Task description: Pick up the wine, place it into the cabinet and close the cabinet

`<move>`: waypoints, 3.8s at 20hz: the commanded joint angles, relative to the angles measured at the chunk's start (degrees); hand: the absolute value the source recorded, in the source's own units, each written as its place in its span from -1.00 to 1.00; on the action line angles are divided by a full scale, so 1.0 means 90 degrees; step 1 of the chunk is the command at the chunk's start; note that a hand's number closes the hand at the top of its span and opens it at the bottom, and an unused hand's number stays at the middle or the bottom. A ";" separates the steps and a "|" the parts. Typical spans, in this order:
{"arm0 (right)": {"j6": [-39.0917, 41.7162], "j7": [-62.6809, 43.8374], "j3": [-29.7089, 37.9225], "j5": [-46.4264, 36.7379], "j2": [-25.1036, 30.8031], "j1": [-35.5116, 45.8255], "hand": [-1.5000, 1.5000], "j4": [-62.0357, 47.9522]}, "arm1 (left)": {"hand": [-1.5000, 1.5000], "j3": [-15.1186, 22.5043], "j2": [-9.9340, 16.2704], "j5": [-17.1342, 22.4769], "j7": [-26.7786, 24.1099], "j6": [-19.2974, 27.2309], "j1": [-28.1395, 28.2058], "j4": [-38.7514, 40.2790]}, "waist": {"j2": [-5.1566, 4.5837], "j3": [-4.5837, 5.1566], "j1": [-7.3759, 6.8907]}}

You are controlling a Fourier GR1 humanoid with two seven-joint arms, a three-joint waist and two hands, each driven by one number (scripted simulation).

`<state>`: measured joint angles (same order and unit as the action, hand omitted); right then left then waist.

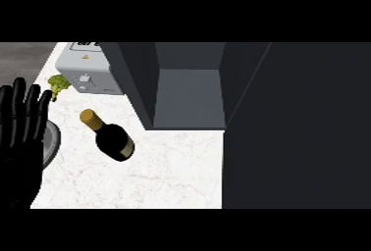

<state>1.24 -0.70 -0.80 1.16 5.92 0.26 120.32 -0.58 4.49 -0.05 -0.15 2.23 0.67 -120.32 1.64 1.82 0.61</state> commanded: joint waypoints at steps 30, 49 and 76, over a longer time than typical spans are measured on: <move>-0.0704 -0.3636 -0.2263 -0.0409 -0.0239 -0.0795 -1.00 0.3662 | -1.00 0.1236 -0.0401 -0.2629 0.4637 0.2727 -0.2044 -0.0896 | -0.0153 -0.0199 -0.0060; -0.1777 -0.4472 -0.3115 -0.1222 0.0090 0.0041 -1.00 0.3706 | -1.00 0.0778 -0.0492 -0.1942 0.3246 0.3011 -0.1535 0.0529 | -0.0166 -0.0186 0.0049; -0.2663 -0.4390 -0.3568 -0.1305 0.0859 0.0209 -1.00 0.3720 | -1.00 -0.0078 -0.0498 -0.0023 -0.0464 0.2636 0.0120 0.2782 | -0.0163 -0.0193 0.0029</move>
<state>-22.81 -37.00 -32.76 -4.98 11.55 4.45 143.76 0.42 0.13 -3.08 0.78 26.69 2.07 -100.82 0.28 0.10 0.78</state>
